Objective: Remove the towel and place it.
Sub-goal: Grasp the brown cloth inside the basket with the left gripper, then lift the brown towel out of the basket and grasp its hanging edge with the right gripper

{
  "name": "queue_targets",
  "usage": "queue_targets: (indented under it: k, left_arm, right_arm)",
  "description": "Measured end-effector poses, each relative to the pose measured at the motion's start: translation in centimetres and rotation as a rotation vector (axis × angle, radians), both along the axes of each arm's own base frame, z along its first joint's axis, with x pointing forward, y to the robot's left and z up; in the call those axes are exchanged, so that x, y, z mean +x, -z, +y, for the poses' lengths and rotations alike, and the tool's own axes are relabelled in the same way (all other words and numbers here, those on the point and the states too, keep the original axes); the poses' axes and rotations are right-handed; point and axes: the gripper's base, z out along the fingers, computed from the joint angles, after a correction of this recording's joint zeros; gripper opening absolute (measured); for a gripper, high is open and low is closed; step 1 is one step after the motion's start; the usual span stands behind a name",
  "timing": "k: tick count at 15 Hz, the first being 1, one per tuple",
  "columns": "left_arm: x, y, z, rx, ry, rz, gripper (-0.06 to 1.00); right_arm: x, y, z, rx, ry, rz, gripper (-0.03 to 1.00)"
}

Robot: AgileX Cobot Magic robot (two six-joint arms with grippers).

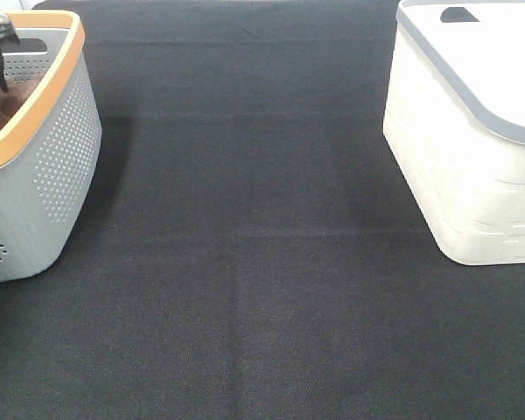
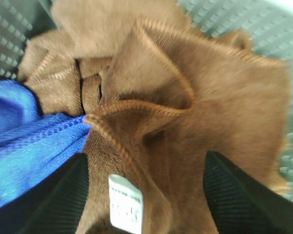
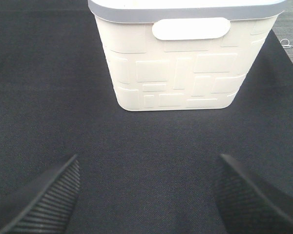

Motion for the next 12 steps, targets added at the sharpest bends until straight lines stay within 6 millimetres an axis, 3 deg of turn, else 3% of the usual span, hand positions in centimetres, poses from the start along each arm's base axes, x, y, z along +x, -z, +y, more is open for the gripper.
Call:
queue_targets:
  k: [2, 4, 6, 7, 10, 12]
  left_arm:
    - [0.5, 1.1, 0.1, 0.002, 0.003, -0.008, 0.58]
    - [1.0, 1.4, 0.0, -0.001, 0.001, -0.047, 0.45]
    - [1.1, 1.5, 0.0, 0.005, 0.014, -0.058, 0.13]
    - [1.1, 1.5, 0.0, 0.02, 0.044, -0.057, 0.03]
    - [1.1, 1.4, 0.0, 0.038, 0.088, -0.057, 0.0]
    - [0.8, -0.3, -0.2, 0.04, 0.125, -0.088, 0.0]
  right_arm:
    - [0.0, 0.0, 0.0, 0.0, 0.0, 0.0, 0.72]
    - [0.0, 0.0, 0.0, 0.0, 0.0, 0.0, 0.72]
    - [0.0, 0.0, 0.0, 0.0, 0.0, 0.0, 0.72]
    - [0.0, 0.0, 0.0, 0.0, 0.0, 0.0, 0.72]
    - [0.0, 0.0, 0.0, 0.0, 0.0, 0.0, 0.72]
    - [0.0, 0.0, 0.0, 0.0, 0.0, 0.0, 0.72]
